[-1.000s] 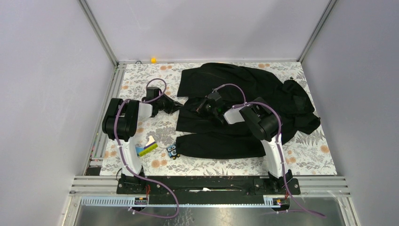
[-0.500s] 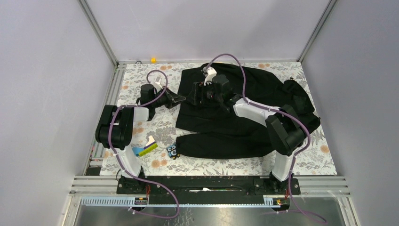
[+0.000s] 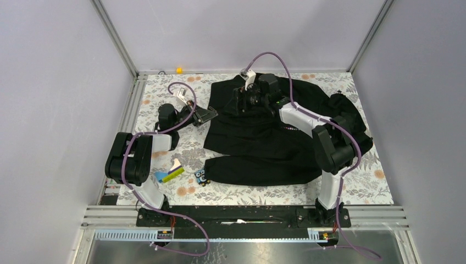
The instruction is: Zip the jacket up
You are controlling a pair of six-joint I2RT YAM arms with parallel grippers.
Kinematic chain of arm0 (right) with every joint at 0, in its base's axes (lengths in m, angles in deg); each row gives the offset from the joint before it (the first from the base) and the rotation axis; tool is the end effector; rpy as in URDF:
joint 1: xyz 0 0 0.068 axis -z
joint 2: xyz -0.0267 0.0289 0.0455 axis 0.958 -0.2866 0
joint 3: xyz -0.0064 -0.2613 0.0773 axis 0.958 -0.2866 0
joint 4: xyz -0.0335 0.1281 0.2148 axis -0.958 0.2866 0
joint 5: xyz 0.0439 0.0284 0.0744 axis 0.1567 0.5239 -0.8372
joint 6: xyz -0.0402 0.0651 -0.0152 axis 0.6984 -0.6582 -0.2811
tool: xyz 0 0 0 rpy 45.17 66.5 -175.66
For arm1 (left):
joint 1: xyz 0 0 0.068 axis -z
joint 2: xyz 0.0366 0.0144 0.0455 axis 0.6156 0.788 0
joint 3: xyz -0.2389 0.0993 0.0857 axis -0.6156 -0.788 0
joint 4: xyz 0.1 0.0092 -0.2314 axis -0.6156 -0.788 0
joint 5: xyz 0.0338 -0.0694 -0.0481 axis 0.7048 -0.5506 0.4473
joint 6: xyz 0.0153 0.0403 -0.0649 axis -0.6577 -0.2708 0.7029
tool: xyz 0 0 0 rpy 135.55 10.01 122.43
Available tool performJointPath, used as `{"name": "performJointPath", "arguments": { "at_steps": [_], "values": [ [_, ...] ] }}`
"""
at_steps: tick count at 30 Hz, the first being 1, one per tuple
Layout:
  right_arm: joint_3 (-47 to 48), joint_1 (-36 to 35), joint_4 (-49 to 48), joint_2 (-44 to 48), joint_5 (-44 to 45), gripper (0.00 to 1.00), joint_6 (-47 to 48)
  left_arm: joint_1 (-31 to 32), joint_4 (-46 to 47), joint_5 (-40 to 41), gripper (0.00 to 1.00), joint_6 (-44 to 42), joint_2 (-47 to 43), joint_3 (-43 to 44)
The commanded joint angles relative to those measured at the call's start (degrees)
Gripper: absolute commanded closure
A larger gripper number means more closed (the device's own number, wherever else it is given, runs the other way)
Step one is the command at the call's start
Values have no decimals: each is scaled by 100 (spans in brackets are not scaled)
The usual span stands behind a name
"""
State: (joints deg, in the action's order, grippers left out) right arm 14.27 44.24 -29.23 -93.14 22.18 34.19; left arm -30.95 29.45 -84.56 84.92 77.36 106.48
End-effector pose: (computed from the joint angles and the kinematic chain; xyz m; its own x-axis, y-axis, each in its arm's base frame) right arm 0.3874 0.2615 0.2554 -0.4310 -0.0463 -0.9012 -0.8193 0.4387 0.3692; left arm 0.3366 -0.0902 0.1990 -0.7358 -0.5117 -0.4436 0.3262 0.3062 -0.8943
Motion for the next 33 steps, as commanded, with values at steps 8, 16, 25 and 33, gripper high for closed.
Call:
{"name": "performJointPath", "arguments": {
  "at_steps": [8,16,25,33],
  "values": [
    [283,54,-592,-704,-1432,24,-221,42,1167,-309,100,220,61,-27],
    [-20,43,-1180,-574,-1391,31,-692,42,1043,-320,100,240,164,28],
    [-311,151,-1507,-165,-1528,36,-1390,42,977,-417,100,251,216,107],
    [-229,147,-1838,-385,-1740,48,-1561,42,1095,-488,100,347,204,81]
  ]
}}
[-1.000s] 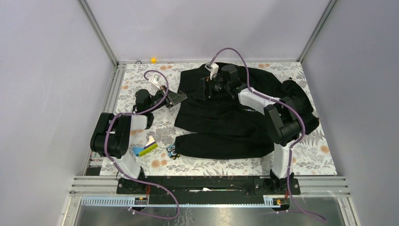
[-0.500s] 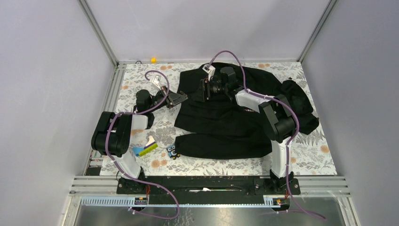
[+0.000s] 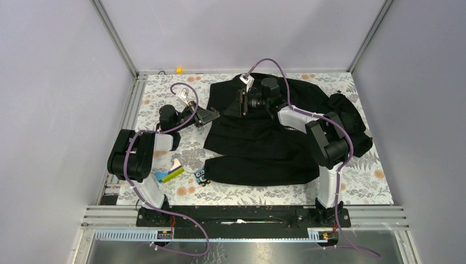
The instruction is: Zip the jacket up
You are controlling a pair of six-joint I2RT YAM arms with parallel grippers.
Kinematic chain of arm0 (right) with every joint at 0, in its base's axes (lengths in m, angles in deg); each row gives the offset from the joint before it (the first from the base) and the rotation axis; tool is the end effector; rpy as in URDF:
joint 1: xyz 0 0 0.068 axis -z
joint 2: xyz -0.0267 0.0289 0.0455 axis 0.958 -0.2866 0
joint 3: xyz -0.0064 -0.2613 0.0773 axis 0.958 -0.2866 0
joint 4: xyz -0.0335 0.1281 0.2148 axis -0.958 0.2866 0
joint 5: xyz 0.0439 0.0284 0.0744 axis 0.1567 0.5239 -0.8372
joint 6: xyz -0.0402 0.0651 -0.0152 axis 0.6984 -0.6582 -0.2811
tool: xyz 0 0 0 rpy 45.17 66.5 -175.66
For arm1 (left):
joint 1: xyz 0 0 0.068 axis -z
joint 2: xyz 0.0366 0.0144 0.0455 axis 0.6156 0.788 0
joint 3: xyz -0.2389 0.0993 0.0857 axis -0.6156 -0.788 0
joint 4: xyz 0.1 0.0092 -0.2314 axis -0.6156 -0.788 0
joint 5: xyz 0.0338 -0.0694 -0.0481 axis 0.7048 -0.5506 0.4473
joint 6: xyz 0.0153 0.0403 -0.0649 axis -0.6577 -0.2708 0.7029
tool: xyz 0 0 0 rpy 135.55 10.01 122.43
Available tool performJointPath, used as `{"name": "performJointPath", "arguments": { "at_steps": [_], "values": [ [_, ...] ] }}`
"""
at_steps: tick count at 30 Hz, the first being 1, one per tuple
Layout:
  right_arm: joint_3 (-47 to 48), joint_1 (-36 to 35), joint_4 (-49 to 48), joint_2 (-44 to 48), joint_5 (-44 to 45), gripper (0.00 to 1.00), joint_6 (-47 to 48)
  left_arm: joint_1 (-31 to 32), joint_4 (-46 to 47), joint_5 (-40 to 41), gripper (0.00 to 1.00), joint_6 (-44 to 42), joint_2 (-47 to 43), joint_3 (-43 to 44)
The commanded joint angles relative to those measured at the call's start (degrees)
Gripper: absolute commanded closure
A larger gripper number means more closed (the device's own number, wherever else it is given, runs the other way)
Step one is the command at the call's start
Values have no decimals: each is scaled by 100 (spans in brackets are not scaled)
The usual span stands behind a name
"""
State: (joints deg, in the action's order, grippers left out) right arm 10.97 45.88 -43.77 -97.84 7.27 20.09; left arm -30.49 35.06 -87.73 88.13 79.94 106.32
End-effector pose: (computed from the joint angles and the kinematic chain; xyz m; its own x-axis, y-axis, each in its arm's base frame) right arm 0.3886 0.2610 0.2316 -0.5682 0.0136 -0.8228 -0.8034 0.2073 0.5582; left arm 0.3367 -0.0955 0.1952 -0.7648 -0.4840 -0.4253 0.3460 0.2483 -0.9048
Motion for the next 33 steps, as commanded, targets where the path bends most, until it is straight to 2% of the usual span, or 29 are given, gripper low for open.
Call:
{"name": "performJointPath", "arguments": {
  "at_steps": [1,6,11,16,20,24,30,33],
  "values": [
    [189,-22,-376,-12,-337,51,-197,-4,564,-170,100,43,-54,89],
    [289,-59,-854,-415,-680,64,-581,-4,621,-252,100,110,-11,99],
    [332,-170,-724,-470,-666,68,-423,-4,665,-269,100,129,-8,94],
    [291,-172,-909,-527,-686,78,-592,-4,633,-259,100,120,-10,78],
    [140,-176,-1268,-465,-775,68,-848,-4,579,-236,100,93,2,76],
    [-46,-172,-1482,-369,-773,65,-926,-4,573,-244,100,92,23,107],
    [-153,-181,-1767,-454,-857,67,-1129,-4,577,-251,100,110,42,118],
    [-116,-181,-1777,-522,-876,74,-1181,-4,573,-250,100,125,39,115]
  ]
}}
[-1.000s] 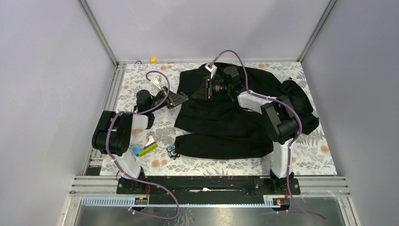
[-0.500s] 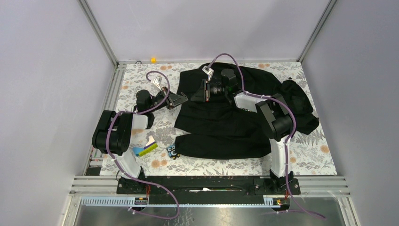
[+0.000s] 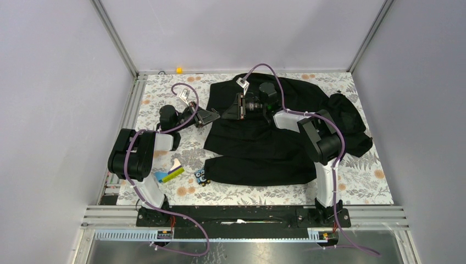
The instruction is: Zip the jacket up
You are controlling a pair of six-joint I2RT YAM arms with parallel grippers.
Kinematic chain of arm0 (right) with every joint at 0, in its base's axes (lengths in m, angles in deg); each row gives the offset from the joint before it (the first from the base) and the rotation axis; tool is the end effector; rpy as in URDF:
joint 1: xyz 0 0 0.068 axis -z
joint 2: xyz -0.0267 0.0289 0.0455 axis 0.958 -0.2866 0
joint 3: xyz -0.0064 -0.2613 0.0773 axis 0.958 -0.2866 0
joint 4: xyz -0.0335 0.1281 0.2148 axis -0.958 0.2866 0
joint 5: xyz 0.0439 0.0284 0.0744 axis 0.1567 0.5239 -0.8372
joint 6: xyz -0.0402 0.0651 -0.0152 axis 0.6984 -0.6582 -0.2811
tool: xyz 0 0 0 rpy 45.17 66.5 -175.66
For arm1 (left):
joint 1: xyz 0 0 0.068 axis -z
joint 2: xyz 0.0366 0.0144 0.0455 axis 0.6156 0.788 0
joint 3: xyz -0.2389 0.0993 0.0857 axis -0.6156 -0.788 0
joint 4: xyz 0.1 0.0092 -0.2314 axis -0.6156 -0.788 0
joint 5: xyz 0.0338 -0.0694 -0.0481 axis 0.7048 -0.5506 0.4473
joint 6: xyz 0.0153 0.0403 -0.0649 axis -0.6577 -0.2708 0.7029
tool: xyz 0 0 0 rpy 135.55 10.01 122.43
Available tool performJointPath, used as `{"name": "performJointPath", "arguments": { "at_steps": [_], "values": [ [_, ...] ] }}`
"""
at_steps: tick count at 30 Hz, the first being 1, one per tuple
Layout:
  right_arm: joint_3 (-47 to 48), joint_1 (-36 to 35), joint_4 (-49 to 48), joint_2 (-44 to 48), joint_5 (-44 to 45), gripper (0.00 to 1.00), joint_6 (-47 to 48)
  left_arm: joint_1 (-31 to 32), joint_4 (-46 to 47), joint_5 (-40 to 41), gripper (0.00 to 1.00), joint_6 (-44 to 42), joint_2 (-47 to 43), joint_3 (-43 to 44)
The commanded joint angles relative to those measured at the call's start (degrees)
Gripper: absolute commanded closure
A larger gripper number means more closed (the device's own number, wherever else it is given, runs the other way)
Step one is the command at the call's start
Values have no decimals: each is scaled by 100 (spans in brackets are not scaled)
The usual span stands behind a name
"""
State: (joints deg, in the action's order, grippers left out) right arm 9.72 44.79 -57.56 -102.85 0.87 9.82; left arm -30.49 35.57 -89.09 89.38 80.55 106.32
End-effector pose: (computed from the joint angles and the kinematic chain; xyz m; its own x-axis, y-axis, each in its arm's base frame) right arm 0.3847 0.2738 0.2129 -0.6243 0.0178 -0.7810 -0.7791 0.0579 0.6242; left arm 0.3363 -0.0965 0.1928 -0.7843 -0.4711 -0.4037 0.3331 0.2293 -0.9146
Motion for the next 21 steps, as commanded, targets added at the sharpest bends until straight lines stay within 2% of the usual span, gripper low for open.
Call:
{"name": "performJointPath", "arguments": {
  "at_steps": [1,3,5,6,8,10,14,20,21],
  "values": [
    [22,-70,-397,-17,-236,79,-164,-4,506,-114,100,11,-27,112],
    [63,-71,-364,13,-240,90,-175,-4,396,-107,99,36,-62,128],
    [95,-80,-313,48,-228,99,-183,-23,124,-28,90,55,-130,146],
    [90,-80,-299,65,-217,100,-179,-52,-89,7,84,57,-166,161],
    [70,-80,-285,75,-176,100,-178,-145,-509,114,64,106,-242,126],
    [77,-84,-286,60,-163,100,-212,-283,-741,164,51,220,-314,-2],
    [76,-97,-284,54,-175,100,-217,-580,-726,189,39,425,-634,-414],
    [104,-105,-283,25,-178,100,-245,-628,-1095,-6,33,94,-1063,-350],
    [121,-106,-283,19,-175,100,-256,-613,-960,-35,24,93,-1118,-353]
  ]
}}
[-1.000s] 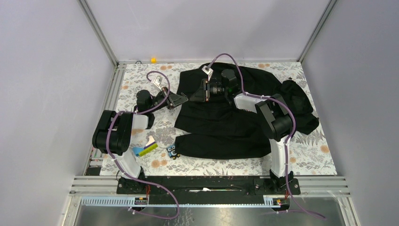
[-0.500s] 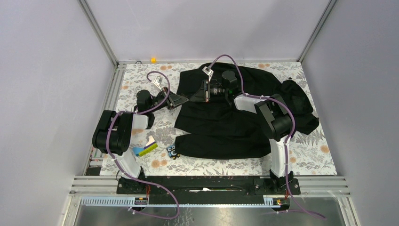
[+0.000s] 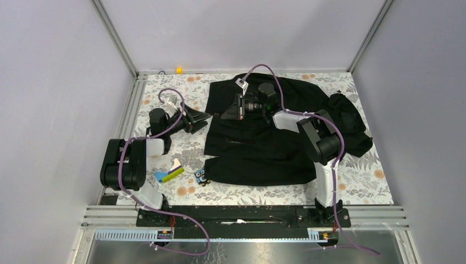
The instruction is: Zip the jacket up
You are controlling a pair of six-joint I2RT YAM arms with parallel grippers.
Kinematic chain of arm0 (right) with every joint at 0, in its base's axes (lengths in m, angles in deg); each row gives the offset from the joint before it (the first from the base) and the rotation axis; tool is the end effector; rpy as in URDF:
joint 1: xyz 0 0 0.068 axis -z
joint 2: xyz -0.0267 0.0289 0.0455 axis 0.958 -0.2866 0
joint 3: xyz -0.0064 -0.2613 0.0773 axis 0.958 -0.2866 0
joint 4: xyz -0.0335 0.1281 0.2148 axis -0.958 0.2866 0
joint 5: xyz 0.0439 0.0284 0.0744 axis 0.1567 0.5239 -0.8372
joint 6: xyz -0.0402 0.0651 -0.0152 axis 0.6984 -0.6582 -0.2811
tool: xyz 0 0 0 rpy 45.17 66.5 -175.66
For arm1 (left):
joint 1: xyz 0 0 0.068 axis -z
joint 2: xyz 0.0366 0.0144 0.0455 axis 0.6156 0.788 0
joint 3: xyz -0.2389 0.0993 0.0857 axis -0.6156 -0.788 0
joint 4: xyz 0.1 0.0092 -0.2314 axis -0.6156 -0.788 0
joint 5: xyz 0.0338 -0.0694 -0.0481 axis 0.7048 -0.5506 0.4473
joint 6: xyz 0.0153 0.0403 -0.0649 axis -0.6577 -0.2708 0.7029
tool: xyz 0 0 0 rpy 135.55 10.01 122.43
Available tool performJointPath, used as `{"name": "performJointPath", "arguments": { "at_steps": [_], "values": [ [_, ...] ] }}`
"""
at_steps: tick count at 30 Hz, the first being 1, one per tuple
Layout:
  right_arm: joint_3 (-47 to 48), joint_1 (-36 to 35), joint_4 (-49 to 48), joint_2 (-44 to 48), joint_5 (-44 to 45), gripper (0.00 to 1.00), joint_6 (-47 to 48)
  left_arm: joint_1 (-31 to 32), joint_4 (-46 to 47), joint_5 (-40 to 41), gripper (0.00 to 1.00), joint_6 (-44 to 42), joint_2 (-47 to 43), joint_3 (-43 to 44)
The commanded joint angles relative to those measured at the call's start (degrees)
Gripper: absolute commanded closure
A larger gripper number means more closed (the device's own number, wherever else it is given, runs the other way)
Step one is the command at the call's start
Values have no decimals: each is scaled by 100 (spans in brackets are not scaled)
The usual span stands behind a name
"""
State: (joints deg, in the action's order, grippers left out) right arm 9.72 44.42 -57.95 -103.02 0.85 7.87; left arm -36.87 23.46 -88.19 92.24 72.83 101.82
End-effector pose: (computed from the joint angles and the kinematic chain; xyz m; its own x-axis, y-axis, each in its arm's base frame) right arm 0.3832 0.2765 0.2123 -0.6480 0.0168 -0.7614 -0.7600 0.0509 0.6479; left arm 0.3180 -0.0573 0.1879 -0.7790 -0.5783 -0.2422 0.1178 0.2445 -0.9625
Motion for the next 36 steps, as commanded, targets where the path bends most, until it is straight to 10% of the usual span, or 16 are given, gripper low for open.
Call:
{"name": "performJointPath", "arguments": {
  "at_steps": [1,10,14,24,36],
  "values": [
    [131,-65,-234,30,-173,100,-69,46,349,-152,20,-202,-395,92],
    [185,-77,-174,14,-89,100,-189,492,-513,882,21,-1278,-993,158],
    [186,-78,-224,-16,-129,100,-228,712,-1017,933,57,-1910,-817,581],
    [142,-81,-307,36,-146,100,-239,710,-1847,1433,39,-2424,-831,913],
    [134,-95,-497,-19,-155,100,-390,730,-391,504,56,-1430,-298,604]
  ]
}}
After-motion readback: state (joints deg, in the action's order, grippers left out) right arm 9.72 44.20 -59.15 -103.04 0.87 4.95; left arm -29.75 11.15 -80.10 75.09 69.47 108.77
